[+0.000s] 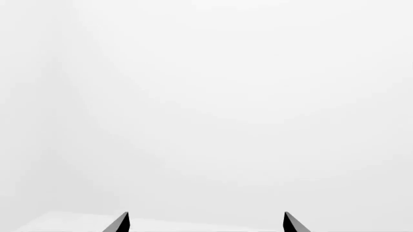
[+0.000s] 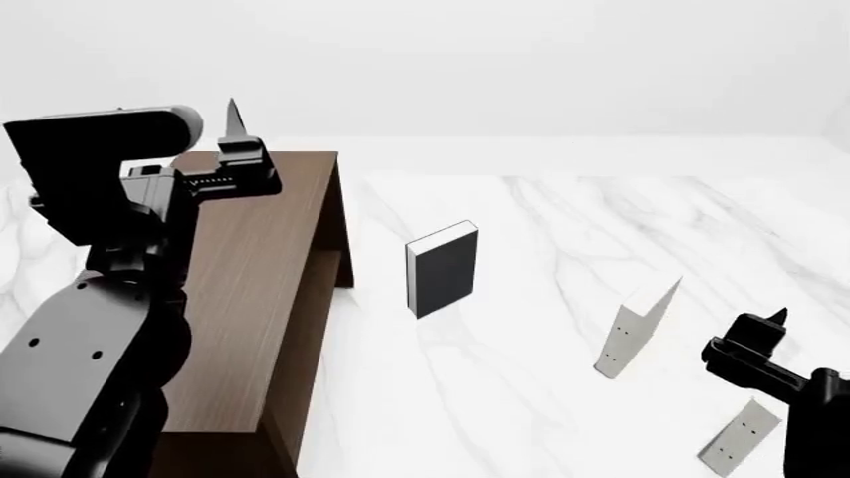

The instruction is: Pick up the book on the right and place it under the cabinet shelf.

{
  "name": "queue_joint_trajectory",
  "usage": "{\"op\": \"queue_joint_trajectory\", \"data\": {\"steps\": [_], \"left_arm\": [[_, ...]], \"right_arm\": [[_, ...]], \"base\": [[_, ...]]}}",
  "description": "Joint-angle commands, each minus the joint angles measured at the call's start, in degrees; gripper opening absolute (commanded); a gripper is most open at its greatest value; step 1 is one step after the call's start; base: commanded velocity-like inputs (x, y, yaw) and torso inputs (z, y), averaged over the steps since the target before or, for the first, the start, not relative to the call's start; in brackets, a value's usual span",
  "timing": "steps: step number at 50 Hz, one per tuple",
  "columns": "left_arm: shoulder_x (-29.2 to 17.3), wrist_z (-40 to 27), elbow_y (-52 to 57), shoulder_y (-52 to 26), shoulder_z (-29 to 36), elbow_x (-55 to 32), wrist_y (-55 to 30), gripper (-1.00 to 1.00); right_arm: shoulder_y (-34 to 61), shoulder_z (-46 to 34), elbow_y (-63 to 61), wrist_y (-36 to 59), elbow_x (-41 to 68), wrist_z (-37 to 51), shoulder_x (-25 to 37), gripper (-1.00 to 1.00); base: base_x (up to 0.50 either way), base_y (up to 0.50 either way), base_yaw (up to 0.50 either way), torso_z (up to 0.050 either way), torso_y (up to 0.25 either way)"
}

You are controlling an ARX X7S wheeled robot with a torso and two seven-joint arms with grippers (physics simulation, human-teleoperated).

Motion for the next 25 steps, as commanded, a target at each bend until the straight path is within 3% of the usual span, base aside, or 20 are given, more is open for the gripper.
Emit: {"op": "queue_joint_trajectory", "data": {"steps": [1, 25], "left_arm": [[-0.2, -0.1, -0.2, 0.4, 0.2, -0.3, 0.4, 1.00], [-0.7, -0.6, 0.2, 0.0, 0.8, -0.9, 0.1, 1.00]], "right_arm": [[-3.9, 0.7, 0.5, -0.6, -0.4, 2.7, -2.8, 1.00], [-8.1, 0.5, 10.0, -10.7, 0.2, 6.8, -2.4, 1.00]], "base": [[0.00, 0.00, 0.00, 0.000, 0.000], [0.00, 0.00, 0.00, 0.000, 0.000]]}}
